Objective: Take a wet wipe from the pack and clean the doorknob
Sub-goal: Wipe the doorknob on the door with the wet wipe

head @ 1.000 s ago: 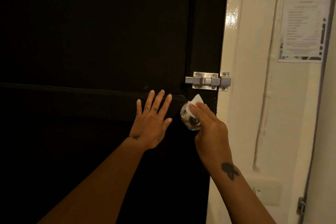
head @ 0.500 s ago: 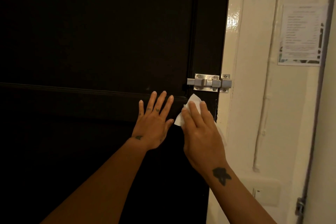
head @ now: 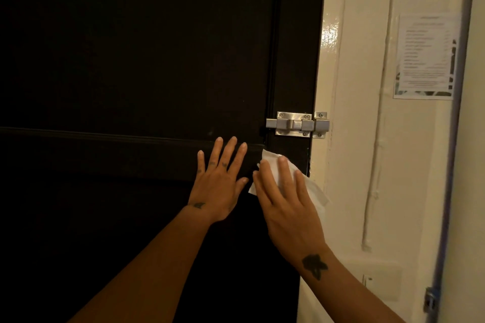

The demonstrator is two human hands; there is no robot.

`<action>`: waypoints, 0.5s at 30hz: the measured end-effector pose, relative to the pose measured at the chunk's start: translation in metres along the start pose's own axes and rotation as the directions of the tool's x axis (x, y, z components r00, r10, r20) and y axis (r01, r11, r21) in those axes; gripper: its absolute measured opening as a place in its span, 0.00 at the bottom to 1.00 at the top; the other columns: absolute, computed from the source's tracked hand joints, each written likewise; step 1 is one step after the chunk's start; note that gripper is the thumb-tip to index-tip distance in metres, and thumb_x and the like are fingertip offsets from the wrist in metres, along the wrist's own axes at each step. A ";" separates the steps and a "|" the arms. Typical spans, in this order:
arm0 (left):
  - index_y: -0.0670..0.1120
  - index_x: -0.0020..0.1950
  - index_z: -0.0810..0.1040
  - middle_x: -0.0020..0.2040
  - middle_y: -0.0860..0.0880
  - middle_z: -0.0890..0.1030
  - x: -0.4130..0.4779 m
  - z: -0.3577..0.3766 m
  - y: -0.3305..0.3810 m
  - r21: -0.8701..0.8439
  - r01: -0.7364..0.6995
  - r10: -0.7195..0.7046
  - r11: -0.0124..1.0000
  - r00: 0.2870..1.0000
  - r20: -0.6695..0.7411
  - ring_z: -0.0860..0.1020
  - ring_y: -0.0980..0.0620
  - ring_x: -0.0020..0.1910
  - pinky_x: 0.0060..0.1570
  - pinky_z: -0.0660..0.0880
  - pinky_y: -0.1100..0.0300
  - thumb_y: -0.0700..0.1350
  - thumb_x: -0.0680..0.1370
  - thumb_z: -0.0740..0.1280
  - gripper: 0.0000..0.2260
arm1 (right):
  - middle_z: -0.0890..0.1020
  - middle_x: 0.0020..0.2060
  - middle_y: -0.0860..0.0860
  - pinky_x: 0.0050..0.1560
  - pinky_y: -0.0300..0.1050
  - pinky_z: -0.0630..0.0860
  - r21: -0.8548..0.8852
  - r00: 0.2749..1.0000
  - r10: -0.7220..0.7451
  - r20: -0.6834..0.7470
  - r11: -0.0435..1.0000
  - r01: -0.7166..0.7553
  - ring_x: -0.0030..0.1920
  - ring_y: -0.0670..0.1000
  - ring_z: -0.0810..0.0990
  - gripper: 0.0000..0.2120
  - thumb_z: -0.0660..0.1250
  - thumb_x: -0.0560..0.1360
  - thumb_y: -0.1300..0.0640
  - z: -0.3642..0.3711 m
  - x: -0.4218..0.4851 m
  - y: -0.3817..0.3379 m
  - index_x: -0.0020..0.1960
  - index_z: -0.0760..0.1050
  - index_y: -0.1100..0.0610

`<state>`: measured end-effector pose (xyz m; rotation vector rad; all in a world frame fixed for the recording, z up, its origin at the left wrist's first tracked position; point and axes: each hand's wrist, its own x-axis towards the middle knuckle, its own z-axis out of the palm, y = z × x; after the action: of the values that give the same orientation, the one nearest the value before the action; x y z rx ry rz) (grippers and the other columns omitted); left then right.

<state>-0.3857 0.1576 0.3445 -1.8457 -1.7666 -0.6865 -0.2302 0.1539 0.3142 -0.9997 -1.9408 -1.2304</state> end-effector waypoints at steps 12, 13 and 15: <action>0.55 0.66 0.28 0.68 0.55 0.28 0.000 0.000 -0.001 -0.006 0.004 -0.004 1.000 1.000 -0.013 0.27 0.52 0.68 0.68 0.32 0.46 0.55 0.81 0.50 0.29 | 0.80 0.57 0.57 0.60 0.57 0.68 -0.159 0.936 -0.348 -0.050 0.928 0.336 0.62 0.60 0.73 0.23 0.70 0.63 0.50 -0.008 -0.005 0.015 0.56 0.77 0.57; 0.55 0.66 0.28 0.68 0.55 0.28 0.000 0.000 0.000 -0.007 0.002 -0.002 1.000 1.000 -0.012 0.27 0.52 0.68 0.69 0.32 0.45 0.55 0.81 0.50 0.29 | 0.80 0.57 0.57 0.61 0.57 0.67 -0.170 0.934 -0.353 -0.057 0.925 0.339 0.62 0.60 0.73 0.23 0.70 0.64 0.50 -0.008 -0.006 0.014 0.56 0.77 0.57; 0.55 0.66 0.28 0.68 0.55 0.28 -0.001 0.000 0.000 -0.007 -0.001 0.001 1.000 1.000 -0.014 0.27 0.51 0.68 0.68 0.32 0.45 0.55 0.81 0.50 0.29 | 0.79 0.58 0.57 0.62 0.57 0.64 -0.182 0.935 -0.349 -0.058 0.925 0.334 0.63 0.60 0.72 0.23 0.71 0.65 0.50 -0.006 -0.007 0.013 0.57 0.77 0.58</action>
<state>-0.3860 0.1570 0.3441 -1.8418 -1.7565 -0.7039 -0.2147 0.1500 0.3163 -0.6857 -2.0222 -1.6294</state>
